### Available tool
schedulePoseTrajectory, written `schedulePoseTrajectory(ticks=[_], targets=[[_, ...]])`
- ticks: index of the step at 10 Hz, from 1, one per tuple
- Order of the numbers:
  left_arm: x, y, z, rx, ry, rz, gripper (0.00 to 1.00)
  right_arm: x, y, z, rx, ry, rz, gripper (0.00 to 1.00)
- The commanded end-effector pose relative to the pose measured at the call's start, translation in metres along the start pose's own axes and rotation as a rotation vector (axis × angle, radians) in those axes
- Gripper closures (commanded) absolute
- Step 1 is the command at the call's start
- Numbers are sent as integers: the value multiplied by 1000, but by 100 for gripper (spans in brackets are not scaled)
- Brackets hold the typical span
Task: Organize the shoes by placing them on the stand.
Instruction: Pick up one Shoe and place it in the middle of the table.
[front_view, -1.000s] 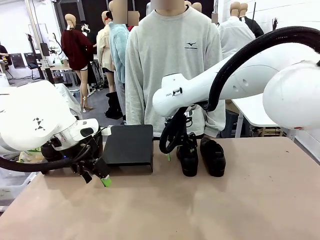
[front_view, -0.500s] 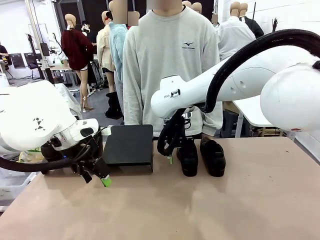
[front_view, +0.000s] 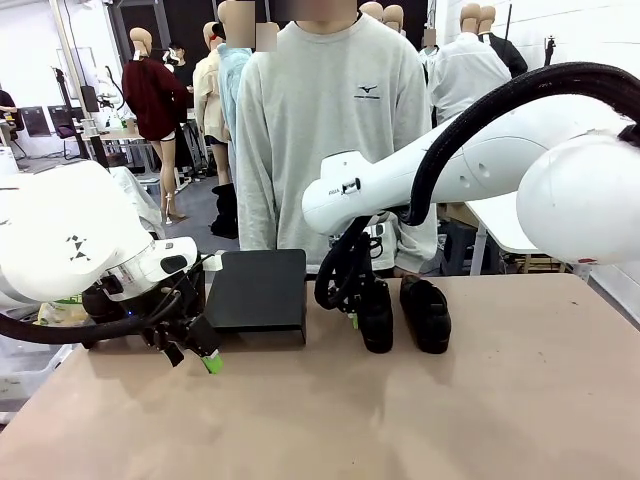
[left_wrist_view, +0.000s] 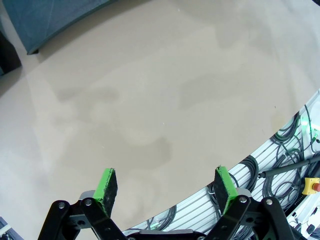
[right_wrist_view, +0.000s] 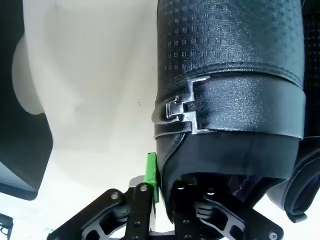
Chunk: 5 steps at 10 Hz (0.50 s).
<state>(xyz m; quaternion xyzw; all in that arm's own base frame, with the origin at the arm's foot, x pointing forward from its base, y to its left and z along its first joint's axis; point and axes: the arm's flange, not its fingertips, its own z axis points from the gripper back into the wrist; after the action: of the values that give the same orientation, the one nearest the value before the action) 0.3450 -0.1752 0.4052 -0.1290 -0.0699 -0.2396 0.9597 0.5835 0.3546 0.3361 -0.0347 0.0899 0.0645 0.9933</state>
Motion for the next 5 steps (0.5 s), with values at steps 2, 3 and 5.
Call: schedulePoseTrajectory(ticks=[2,3,5], targets=[[-1,2,0,-1,3,-2,0,4,5,0,15,19,-27,100],[-1,2,0,-1,3,-2,0,4,4,0,17,24,-26,100],[-1,2,0,-1,3,-2,0,4,4,3,39,63,-30,100]])
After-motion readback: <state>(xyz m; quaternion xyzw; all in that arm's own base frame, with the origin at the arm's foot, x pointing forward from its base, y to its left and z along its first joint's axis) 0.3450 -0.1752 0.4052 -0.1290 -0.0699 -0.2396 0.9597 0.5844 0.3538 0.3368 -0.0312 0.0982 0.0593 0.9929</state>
